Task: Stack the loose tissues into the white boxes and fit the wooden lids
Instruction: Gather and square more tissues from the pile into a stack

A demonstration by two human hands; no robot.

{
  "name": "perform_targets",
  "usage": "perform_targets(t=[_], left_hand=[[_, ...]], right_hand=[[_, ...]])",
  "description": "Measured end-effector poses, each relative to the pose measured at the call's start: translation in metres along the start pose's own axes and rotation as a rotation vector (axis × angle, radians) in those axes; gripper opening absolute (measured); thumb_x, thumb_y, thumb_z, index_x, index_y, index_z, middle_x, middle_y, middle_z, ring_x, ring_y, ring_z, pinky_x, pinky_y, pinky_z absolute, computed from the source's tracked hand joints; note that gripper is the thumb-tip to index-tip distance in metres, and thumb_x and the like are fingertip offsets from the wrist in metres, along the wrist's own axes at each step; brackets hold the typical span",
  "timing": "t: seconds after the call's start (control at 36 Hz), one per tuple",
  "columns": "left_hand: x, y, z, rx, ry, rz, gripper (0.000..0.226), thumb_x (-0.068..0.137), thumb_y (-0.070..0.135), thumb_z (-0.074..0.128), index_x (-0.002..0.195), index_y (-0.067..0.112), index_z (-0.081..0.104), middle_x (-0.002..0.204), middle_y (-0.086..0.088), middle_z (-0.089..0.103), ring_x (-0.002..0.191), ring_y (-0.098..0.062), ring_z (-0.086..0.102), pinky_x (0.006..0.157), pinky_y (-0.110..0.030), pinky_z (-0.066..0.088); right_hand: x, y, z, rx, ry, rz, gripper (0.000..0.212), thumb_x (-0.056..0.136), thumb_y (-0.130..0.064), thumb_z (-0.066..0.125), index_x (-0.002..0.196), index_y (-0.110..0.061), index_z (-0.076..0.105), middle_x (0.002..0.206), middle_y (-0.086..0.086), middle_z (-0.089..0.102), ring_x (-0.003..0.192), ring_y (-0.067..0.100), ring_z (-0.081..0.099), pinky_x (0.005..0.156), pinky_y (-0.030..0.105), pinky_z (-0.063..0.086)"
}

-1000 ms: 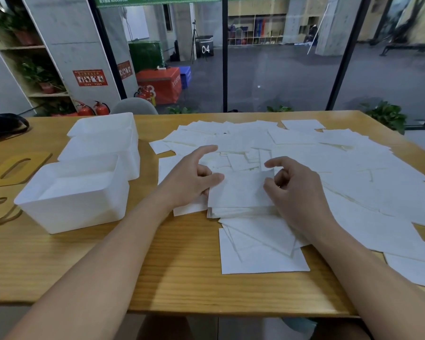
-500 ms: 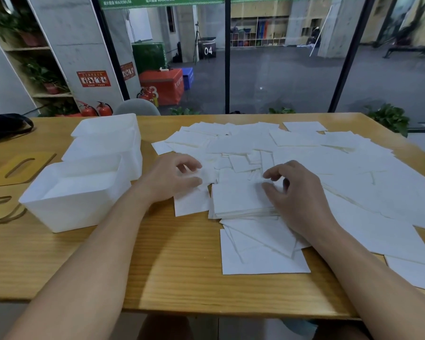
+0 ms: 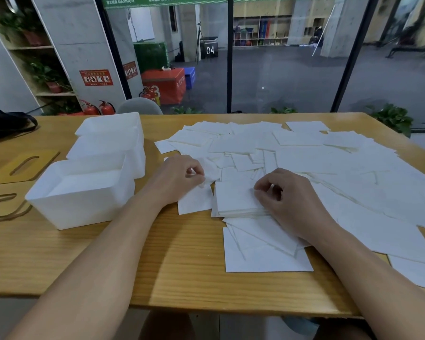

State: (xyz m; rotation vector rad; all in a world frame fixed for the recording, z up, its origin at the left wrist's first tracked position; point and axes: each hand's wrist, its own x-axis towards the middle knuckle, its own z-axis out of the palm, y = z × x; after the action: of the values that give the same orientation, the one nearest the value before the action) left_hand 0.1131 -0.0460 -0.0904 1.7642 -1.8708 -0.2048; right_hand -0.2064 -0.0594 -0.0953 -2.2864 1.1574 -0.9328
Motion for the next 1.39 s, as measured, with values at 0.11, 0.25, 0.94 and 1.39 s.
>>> perform_targets(t=[0.11, 0.25, 0.94, 1.39], left_hand=[[-0.002, 0.002, -0.004, 0.041, -0.007, 0.003, 0.010, 0.097, 0.034, 0.078, 0.088, 0.040, 0.077, 0.090, 0.021, 0.071, 0.090, 0.005, 0.065, 0.070, -0.024, 0.050], [-0.004, 0.011, -0.007, 0.190, 0.012, 0.028, 0.013, 0.100, 0.032, 0.072, 0.093, 0.034, 0.082, 0.089, 0.021, 0.072, 0.086, -0.002, 0.066, 0.075, -0.034, 0.058], [-0.015, 0.076, 0.016, -0.029, 0.173, 0.493, 0.009, 0.108, 0.027, 0.071, 0.111, 0.022, 0.077, 0.106, 0.016, 0.075, 0.106, -0.009, 0.063, 0.101, -0.035, 0.043], [-0.012, 0.053, 0.015, -0.232, 0.209, 0.168, 0.009, 0.107, 0.039, 0.070, 0.108, 0.040, 0.079, 0.109, 0.025, 0.075, 0.111, -0.006, 0.065, 0.091, -0.026, 0.052]], right_hand=[[0.000, 0.000, 0.000, 0.000, -0.009, 0.001, 0.012, 0.098, -0.024, 0.076, 0.093, -0.035, 0.075, 0.096, -0.015, 0.069, 0.084, 0.007, 0.062, 0.072, 0.019, 0.047], [0.001, -0.001, 0.000, 0.005, -0.020, -0.002, 0.012, 0.099, -0.025, 0.076, 0.093, -0.035, 0.075, 0.096, -0.015, 0.068, 0.084, 0.007, 0.062, 0.073, 0.021, 0.048], [0.001, -0.009, -0.003, -0.031, 0.218, -0.175, 0.033, 0.092, -0.022, 0.087, 0.123, -0.028, 0.079, 0.105, -0.011, 0.054, 0.089, -0.001, 0.054, 0.073, 0.013, 0.040], [0.003, -0.010, -0.009, 0.148, 0.339, -0.087, 0.005, 0.102, -0.022, 0.077, 0.103, -0.027, 0.077, 0.122, -0.015, 0.069, 0.120, 0.013, 0.064, 0.085, 0.022, 0.048]])
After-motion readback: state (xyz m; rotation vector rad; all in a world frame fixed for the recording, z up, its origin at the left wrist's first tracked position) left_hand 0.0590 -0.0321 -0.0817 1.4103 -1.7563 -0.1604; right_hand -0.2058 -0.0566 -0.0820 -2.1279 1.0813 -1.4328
